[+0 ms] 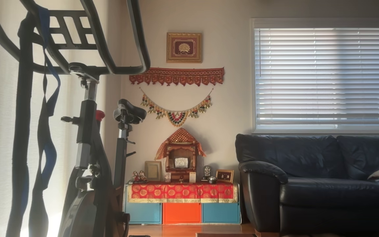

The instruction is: Sort medicines into box.

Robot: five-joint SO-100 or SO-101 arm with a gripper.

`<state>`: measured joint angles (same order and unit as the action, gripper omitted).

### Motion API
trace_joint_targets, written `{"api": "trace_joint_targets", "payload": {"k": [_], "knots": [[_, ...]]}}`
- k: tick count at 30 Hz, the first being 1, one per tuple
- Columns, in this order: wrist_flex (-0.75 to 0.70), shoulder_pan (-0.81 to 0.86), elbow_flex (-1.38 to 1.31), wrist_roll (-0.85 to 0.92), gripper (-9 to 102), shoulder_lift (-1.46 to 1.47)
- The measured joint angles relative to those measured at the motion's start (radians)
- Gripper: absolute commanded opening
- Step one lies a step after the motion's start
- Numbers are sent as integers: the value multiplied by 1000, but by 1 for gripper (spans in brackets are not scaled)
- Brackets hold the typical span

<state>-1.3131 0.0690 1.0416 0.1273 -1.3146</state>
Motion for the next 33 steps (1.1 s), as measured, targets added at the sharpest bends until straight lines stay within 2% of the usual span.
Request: {"api": "trace_joint_targets", "payload": {"k": [3,6,15,22,33], "knots": [[0,0,-2,-12,3,2],[0,0,-2,-17,14,2],[0,14,-2,-17,19,3],[-17,18,-2,-17,30,3],[-54,20,-2,-5,36,3]]}}
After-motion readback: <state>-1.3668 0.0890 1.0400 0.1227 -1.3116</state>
